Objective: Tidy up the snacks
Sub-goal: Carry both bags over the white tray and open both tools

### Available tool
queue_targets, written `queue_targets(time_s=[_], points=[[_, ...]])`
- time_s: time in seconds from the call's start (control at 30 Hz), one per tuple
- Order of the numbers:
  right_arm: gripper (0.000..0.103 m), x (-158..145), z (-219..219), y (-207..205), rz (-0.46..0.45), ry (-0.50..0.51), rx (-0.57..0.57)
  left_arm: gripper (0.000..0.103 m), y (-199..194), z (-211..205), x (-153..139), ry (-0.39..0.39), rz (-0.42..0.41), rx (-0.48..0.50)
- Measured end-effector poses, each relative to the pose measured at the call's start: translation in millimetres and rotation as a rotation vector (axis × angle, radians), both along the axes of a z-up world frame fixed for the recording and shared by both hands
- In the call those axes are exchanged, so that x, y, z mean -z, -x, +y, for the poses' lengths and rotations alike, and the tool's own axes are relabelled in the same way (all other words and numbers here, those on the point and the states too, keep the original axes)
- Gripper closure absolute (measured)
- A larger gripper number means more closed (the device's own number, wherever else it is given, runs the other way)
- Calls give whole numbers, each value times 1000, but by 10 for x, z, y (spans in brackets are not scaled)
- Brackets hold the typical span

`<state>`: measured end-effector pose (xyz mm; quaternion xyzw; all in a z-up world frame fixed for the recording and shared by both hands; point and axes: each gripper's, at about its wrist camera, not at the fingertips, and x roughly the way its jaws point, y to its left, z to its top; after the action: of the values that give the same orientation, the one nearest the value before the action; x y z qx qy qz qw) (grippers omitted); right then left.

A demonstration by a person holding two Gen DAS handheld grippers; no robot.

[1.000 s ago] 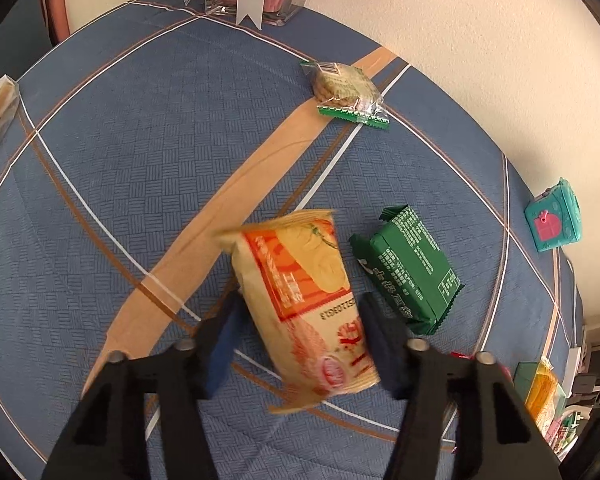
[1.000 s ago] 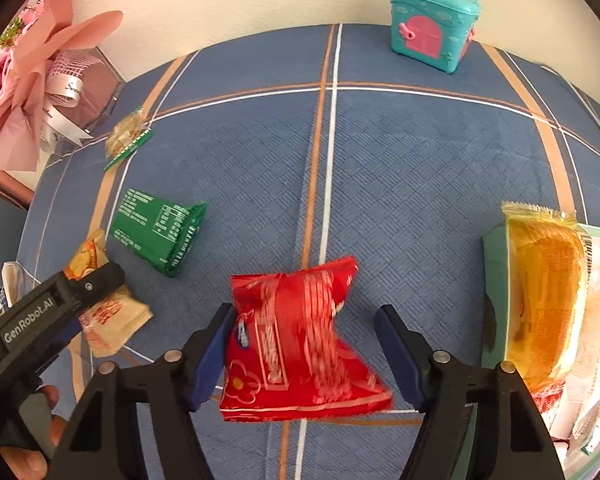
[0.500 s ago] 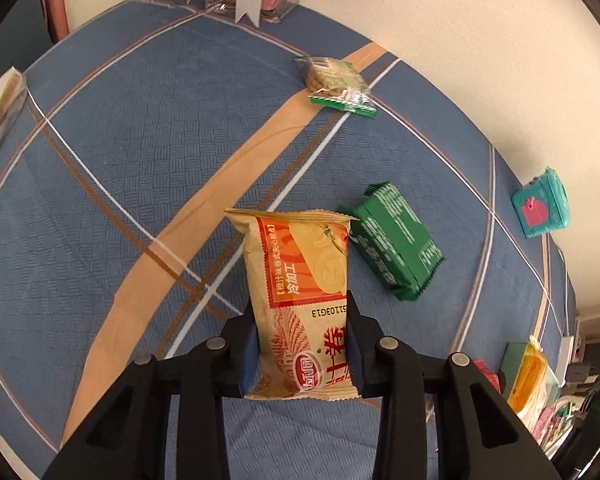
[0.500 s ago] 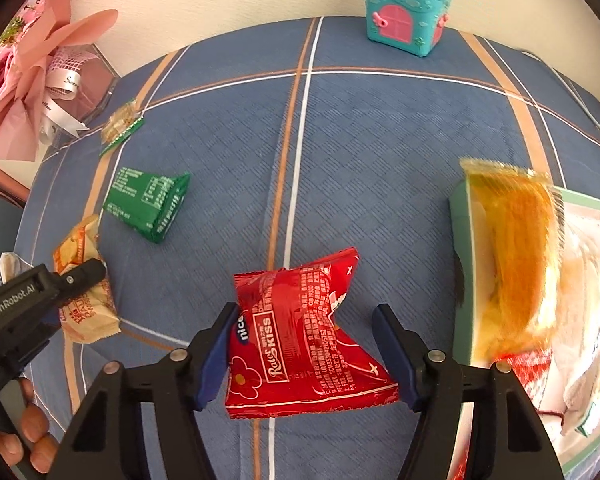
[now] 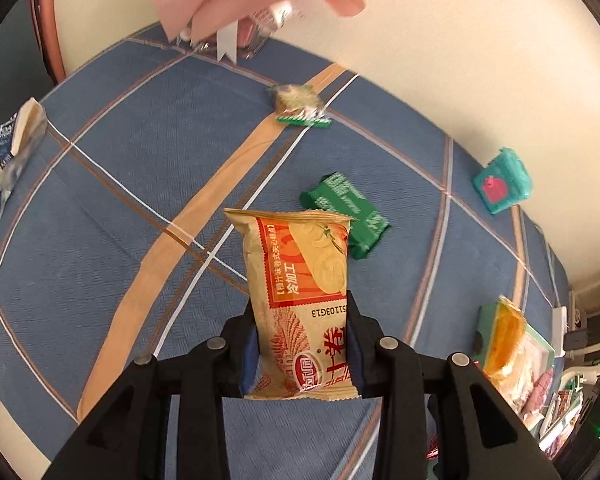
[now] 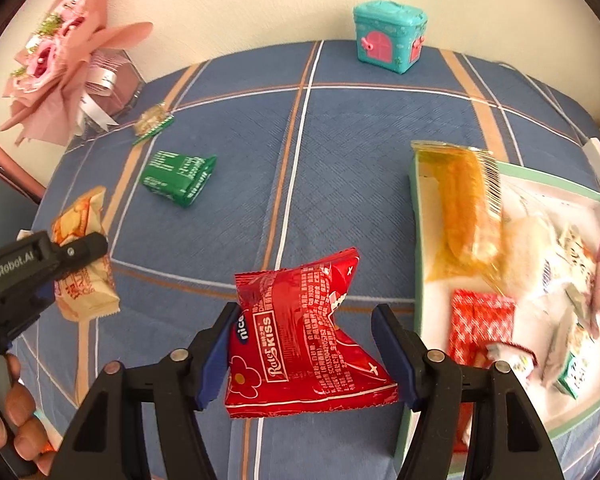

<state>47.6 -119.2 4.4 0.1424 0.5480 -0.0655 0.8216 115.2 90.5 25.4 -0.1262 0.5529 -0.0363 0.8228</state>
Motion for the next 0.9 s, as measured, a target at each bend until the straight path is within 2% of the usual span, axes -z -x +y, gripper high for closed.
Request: queue_targets(time_s=[0.3,0.47,0.6,0.77,0.9], points=[[34,-247,-53,296,-63,20,21,66,276,-174,-287,-20,-80,46],[33,-368,-212,499,-92,5,42,66,376,-342,-341,-25,-96,90],[33,-419,-364,617,-103,-5,69,66,456,-529,-403,-22,-105,140],[33,-483,-655,709,-128,-43,135,66,527,-826,-429,-98,-120,203],[33,-534,-945,786,-147,-58,202,66,588,-1027,-420,-92,-115,253]])
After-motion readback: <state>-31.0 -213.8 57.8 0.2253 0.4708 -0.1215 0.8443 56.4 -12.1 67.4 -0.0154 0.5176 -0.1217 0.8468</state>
